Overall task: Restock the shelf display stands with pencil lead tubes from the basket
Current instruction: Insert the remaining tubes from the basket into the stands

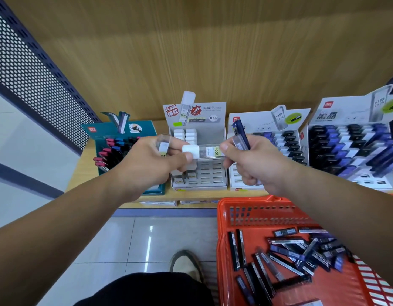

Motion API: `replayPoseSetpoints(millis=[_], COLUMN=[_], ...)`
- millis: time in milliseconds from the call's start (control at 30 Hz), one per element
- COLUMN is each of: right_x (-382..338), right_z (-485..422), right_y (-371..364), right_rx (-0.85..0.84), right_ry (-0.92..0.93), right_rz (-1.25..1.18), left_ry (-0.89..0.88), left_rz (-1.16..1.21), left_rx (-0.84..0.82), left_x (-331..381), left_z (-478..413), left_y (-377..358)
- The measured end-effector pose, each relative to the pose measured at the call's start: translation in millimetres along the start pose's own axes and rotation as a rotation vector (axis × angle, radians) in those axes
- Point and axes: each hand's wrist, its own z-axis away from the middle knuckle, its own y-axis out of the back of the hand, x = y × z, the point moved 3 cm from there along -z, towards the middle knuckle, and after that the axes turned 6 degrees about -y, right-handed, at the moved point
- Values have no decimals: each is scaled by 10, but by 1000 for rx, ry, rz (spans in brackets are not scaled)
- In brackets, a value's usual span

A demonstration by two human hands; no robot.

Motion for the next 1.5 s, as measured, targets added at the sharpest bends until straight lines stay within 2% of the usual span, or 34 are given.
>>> replayPoseSetpoints(millis=[67,167,233,333,433,667,1000,1100,1167,1200,1233,1267,1367,1500], right_x=[29,86,149,260,302,380,196,183,132,79,13,-60,-222,-226], right_z=[37,57,65,141,195,211,196,172,167,170,172,179,193,148], right_y=[-63,-105,-93,-128,-163,-31,-52,-86,-104,-113,-126,-145,-235,-249], right_rx=[-16,18,32,-96,-194,-142,-109,-91,-96,-107,-124,-147,-219,-174], right_ry=[-15,-40,-68,-166,-260,-278,-240,-217,-161,-121,-74,-23,103,146], right_rz=[16,112,142,80,71,138,97,66,30,12,2,-3,24,116], left_ry=[11,-120,-255,-399,-423,-419,-363,-327,-179,-61,53,103,32,31], left_rz=[18,-321,-588,-796,-901,-1012,-1104,-989,-653,-421,-214,-112,-153,-53], left_rx=[26,72,4,-110,-168,-245,-228,-134,-22,-25,-81,-162,-345,-369], left_x=[-2,-26,-40,-146,-241,-236,-202,-216,-148,-130,-115,-83,34,94], left_z=[16,-13,-35,-95,-168,-214,-247,-225,-177,-147,-115,-83,-9,-33], left_y=[22,141,166,68,-38,-153,-203,-221,-199,-194,-205,-217,-248,-268])
